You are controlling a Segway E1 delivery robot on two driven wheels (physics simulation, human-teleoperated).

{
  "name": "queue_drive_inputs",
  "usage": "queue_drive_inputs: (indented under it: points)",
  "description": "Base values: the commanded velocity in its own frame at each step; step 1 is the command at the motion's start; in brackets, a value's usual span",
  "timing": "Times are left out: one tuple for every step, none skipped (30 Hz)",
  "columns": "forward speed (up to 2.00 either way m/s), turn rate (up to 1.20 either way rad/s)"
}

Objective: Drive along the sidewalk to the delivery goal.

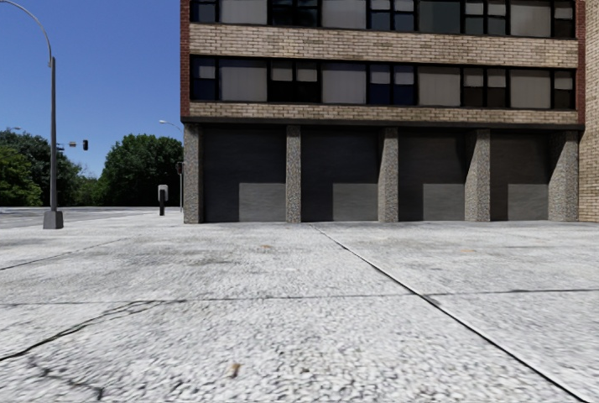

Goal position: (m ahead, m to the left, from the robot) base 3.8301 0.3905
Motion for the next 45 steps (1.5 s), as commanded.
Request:
queue_drive_inputs:
  points:
    - [1.96,0.2]
    - [1.96,0.2]
    - [1.96,0.26]
    - [1.96,0.27]
    - [1.96,0.27]
    - [1.96,0.27]
    - [1.96,0.27]
    - [1.96,0.27]
    - [1.96,0.27]
    - [1.96,0.16]
    - [1.96,0.0]
    - [1.96,0.0]
    - [1.96,0.0]
    - [1.96,0.0]
    - [1.96,0.0]
    - [1.96,0.0]
    - [1.96,0.0]
    - [1.96,0.0]
    - [1.96,0.0]
    - [1.96,0.0]
    - [1.96,0.0]
    - [1.96,0.0]
    - [1.96,0.0]
    - [1.96,0.0]
    - [1.96,0.0]
    - [1.96,0.0]
    - [1.96,0.0]
    - [1.96,0.0]
    - [1.96,0.0]
    - [1.96,0.0]
    - [1.96,0.0]
    - [1.96,0.0]
    - [1.96,0.0]
    - [1.96,0.0]
    - [1.96,0.0]
    - [1.96,0.0]
    - [1.96,0.0]
    - [1.96,0.0]
    - [1.96,0.01]
    - [1.96,0.05]
    - [1.96,0.05]
    - [1.96,0.05]
    - [1.96,0.06]
    - [1.96,0.08]
    - [1.96,0.08]
